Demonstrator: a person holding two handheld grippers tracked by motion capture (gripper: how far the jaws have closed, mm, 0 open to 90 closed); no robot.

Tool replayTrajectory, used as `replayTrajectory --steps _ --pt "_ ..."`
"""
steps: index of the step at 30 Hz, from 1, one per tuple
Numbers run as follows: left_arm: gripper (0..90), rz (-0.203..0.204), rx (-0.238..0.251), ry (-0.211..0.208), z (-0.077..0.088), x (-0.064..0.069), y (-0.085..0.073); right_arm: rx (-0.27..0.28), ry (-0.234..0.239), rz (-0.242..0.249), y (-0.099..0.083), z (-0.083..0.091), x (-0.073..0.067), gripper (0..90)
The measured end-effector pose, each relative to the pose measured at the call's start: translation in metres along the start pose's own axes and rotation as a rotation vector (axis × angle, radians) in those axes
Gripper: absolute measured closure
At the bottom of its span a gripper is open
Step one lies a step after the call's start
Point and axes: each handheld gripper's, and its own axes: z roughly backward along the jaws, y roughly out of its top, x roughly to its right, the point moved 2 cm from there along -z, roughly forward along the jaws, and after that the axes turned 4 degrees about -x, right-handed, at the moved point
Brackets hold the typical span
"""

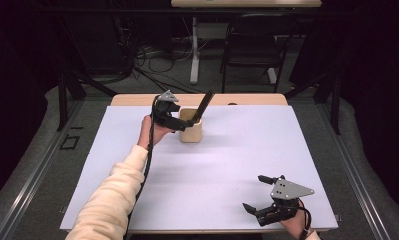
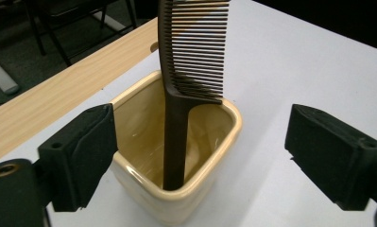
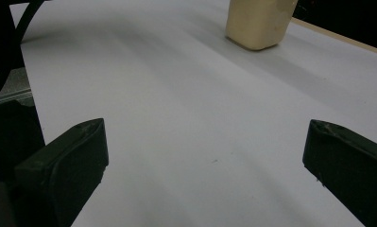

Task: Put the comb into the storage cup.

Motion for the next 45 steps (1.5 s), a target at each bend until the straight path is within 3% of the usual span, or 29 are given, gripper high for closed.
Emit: replayTrajectory --steps 7,17,31,45 --pt "0.2 -0.008 -0.029 0.040 0.008 0.007 -0.005 -0.003 -0.001 -0.002 0.000 0.000 0.000 0.3" --pt "0.0 -0.037 -0.043 0.073 0.031 0.019 -0.018 0.000 0.003 -0.005 0.000 0.000 0.000 0.1" --pt "0.0 -0.018 -0.038 0.131 0.055 0.026 -0.050 0.001 0.000 0.002 0.000 0.000 -0.001 0.0" --pt "0.0 0.000 -0.028 0.147 0.071 0.039 -0.082 -0.005 0.006 -0.004 0.000 0.000 -0.001 0.0"
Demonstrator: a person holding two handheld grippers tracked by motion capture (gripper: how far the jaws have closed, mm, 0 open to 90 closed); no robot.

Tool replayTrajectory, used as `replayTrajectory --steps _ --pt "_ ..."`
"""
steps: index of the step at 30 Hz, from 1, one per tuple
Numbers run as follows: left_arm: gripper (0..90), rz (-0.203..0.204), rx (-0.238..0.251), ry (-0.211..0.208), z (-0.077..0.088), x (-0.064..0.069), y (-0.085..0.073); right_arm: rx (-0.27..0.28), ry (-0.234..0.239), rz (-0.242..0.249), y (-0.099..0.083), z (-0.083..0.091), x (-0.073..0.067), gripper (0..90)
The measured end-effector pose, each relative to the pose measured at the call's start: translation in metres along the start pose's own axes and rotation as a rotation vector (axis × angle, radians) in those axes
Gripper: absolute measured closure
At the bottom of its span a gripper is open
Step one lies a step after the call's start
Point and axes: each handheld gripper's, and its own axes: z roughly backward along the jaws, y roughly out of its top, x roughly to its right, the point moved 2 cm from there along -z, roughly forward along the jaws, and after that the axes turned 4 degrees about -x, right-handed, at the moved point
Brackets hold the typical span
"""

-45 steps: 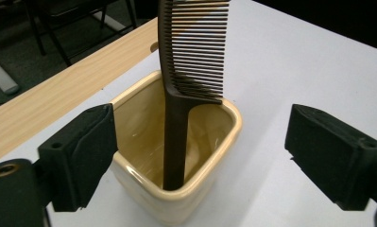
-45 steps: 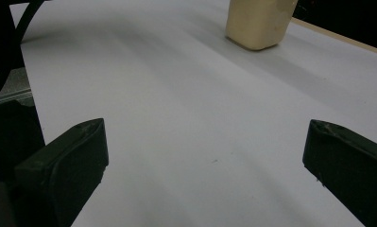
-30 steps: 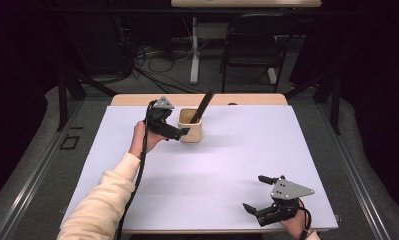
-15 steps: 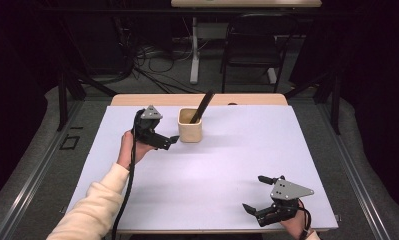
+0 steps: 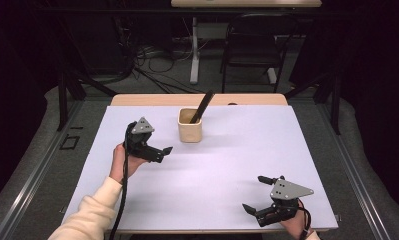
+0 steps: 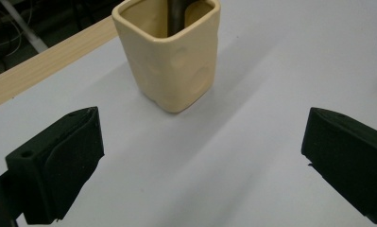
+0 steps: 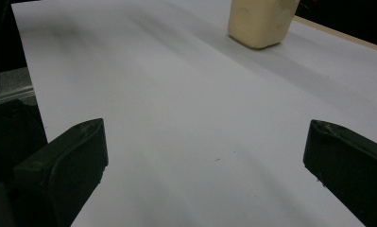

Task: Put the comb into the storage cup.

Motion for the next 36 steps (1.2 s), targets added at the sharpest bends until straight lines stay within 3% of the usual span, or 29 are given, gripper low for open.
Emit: replayTrajectory --steps 11,36 --pt "0.0 0.041 0.004 0.023 0.013 0.003 -0.030 -0.002 0.002 -0.001 0.000 0.000 0.000 0.0" --pt "0.0 0.073 0.016 0.056 0.039 0.023 -0.079 -0.013 0.002 0.003 -0.001 -0.001 0.000 0.0"
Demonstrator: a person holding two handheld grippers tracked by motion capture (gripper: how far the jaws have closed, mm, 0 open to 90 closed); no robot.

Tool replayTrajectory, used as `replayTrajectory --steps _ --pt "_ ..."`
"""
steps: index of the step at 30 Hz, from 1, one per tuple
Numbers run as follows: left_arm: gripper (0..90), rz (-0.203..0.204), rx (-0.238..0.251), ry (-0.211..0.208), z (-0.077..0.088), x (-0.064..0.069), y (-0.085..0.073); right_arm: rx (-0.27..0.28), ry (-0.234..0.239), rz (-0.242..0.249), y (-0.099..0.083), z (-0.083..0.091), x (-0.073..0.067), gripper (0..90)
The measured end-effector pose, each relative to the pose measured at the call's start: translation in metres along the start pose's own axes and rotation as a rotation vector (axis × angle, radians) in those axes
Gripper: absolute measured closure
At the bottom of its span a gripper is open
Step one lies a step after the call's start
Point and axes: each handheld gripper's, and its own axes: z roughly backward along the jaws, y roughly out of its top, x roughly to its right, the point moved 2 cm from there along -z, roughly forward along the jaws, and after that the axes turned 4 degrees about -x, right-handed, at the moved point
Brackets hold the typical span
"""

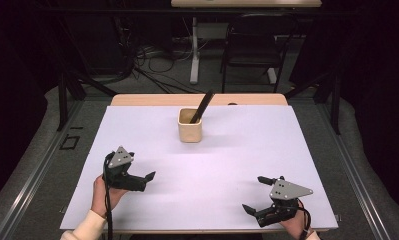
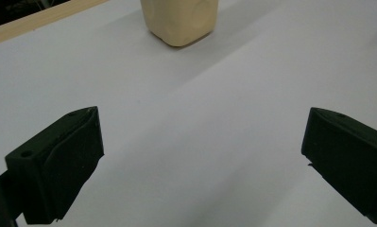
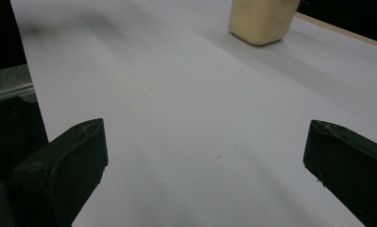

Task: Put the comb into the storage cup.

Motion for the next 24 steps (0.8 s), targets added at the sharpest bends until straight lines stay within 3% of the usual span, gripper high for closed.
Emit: replayTrajectory --steps 12,24 --pt "0.0 0.008 0.005 0.001 0.005 0.012 -0.022 0.000 -0.002 0.000 0.000 0.000 0.000 0.0" --pt "0.0 0.020 0.036 0.030 0.014 0.020 -0.041 0.003 -0.003 -0.004 0.000 0.000 0.000 0.0"
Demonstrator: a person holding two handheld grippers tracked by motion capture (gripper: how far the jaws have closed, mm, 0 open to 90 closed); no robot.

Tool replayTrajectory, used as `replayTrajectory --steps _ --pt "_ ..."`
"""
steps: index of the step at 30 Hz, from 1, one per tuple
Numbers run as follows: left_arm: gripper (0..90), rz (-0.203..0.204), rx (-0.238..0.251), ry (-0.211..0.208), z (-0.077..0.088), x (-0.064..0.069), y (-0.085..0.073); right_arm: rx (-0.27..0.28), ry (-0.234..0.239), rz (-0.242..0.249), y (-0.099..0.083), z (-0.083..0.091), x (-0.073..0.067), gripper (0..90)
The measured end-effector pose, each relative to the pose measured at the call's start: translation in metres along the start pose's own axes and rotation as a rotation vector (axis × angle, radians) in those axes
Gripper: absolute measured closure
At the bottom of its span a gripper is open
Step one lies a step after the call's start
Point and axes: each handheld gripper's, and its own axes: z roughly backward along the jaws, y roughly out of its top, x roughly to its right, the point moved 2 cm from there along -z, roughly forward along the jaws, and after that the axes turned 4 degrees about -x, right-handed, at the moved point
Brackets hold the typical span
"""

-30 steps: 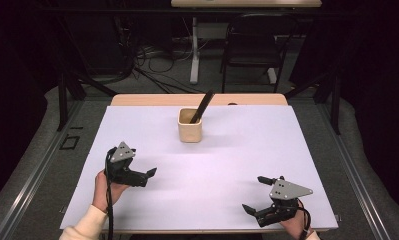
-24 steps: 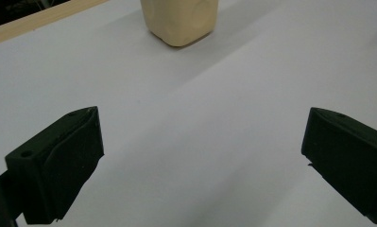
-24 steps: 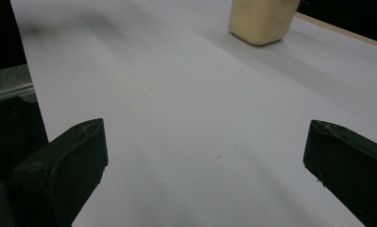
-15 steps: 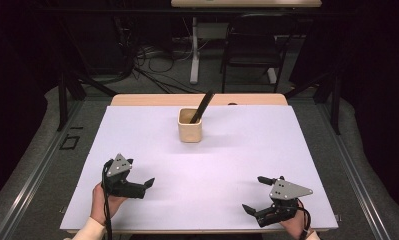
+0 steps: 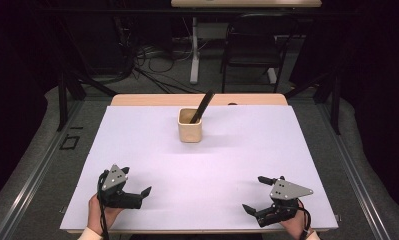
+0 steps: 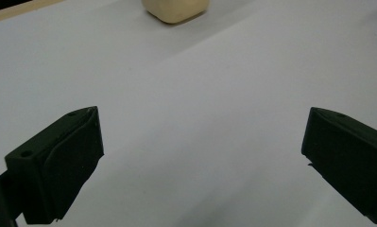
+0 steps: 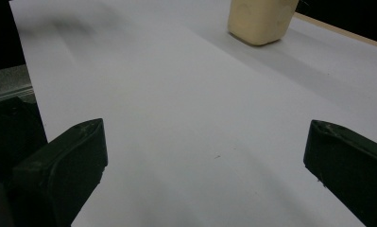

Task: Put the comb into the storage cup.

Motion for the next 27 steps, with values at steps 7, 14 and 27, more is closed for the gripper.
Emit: replayTrajectory --steps 7,14,27 --pt "0.0 0.003 -0.003 0.020 0.007 0.001 -0.011 -0.002 -0.001 -0.003 0.000 0.000 0.000 0.0" --pt "0.0 0.004 -0.007 0.027 0.011 0.005 -0.018 -0.005 -0.003 -0.003 0.000 0.000 0.000 0.0" --pt "0.0 -0.009 -0.021 0.016 0.017 0.011 -0.030 -0.006 0.000 -0.001 0.000 -0.001 0.000 0.0"
